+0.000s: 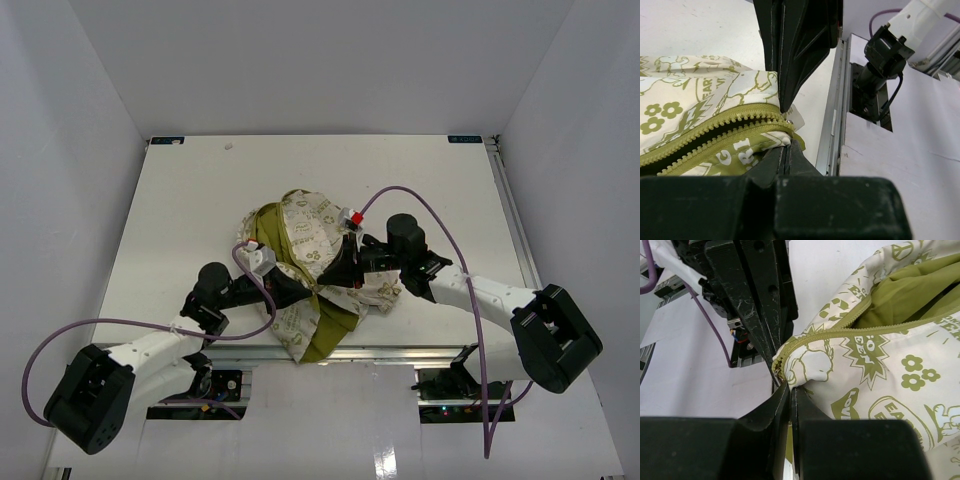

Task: Zip up the jacket

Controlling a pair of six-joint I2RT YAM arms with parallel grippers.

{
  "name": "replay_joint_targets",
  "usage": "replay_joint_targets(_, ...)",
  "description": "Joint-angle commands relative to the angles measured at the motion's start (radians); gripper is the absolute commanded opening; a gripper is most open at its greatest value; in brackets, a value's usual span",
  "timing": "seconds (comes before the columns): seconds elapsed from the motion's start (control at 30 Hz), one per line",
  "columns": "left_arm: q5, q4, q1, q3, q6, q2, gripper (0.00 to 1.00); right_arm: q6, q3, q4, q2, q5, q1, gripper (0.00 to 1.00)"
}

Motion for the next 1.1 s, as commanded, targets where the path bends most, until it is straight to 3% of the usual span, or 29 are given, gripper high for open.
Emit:
replay_joint_targets(0.0,-0.068,-0.078,-0.001,0.014,-0.026,-0.030,0.00,-0.013,0.024,0.027,-0.007,0.075,-0.006,0.12)
replay_joint_targets(0.23,-0.048,-0.070,0.000,0.032,-0.049,0.022,0.00,-0.011,0.015,-0.063,-0.036,0.176,-0.004,0.39)
replay_joint_targets(0.5,-0.058,-0.090,0.001,0.035,-0.044,0.014,0.00,0.005,0.021,-0.217,-0.121,0.384,-0.003,0.53)
replay_joint_targets(0.73,-0.061,-0.092,0.001,0.038,-0.043,0.020,0.00,0.032,0.061,-0.368,-0.207,0.648,0.057,0.53)
replay_joint_targets(1.07,-0.059,-0.098,0.001,0.038,-0.039,0.016,0.00,0.081,0.060,-0.453,-0.279,0.900,0.314,0.44)
